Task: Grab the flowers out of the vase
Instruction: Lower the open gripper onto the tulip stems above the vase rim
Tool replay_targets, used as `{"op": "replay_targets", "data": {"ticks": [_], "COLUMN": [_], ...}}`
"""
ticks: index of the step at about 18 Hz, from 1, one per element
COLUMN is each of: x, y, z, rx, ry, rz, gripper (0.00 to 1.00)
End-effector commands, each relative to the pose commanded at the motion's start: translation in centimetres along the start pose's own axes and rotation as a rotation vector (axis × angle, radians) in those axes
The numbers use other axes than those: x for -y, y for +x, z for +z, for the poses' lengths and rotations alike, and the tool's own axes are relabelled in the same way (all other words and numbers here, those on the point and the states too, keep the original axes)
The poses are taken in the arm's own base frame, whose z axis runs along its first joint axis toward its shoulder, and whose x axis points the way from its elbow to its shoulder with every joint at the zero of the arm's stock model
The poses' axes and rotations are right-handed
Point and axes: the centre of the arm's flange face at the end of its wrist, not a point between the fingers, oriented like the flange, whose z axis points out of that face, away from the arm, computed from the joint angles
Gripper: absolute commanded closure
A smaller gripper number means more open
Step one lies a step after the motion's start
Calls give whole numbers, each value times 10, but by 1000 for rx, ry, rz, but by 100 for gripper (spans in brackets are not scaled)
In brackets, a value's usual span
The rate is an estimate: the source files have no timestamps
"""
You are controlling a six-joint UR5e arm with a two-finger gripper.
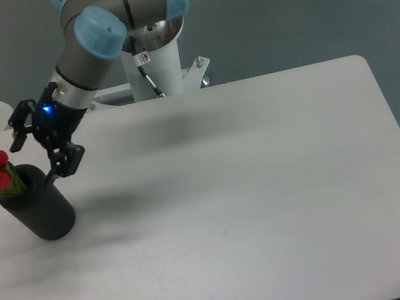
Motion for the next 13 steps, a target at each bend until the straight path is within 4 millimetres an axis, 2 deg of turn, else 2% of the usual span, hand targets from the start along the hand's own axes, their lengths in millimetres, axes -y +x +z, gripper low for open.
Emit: {"op": "replay_targets", "data": {"ticks": [10,13], "x": [-1,1], "y": [5,6], "z": [18,18], "rx": [-36,-35], "ry": [-16,-15], "rz": [-58,-69], "gripper": [0,0]}}
